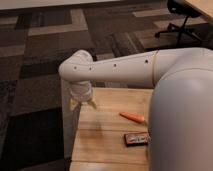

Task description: Push the ceramic bowl across the table

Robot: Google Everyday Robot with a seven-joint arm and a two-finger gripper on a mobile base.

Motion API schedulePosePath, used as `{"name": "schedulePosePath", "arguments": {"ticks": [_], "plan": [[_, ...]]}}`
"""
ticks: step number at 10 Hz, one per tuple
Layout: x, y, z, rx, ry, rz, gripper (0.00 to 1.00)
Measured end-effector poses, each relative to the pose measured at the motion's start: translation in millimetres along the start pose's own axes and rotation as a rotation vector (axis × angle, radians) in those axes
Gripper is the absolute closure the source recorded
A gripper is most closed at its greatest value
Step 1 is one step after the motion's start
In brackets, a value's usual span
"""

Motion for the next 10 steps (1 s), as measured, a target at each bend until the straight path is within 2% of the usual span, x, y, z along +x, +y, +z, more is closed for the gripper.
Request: {"name": "schedulePosePath", "arguments": {"ticks": [4,5,7,8,9,10], "plan": [[0.4,-1.6,0.5,0.003,0.001,0.006,0.35],[2.4,-6.9,1.1,0.010,0.002,0.031,0.35],[13.0,-45.2,2.7,0.017,-0.019,0.162,0.35],[16.9,-52.1,2.6,0.010,-0.025,0.186,0.35],[25.3,-67.4,3.4,-0.002,-0.038,0.222,0.35],[39.4,-87.4,6.2,0.004,-0.035,0.258,0.35]]}}
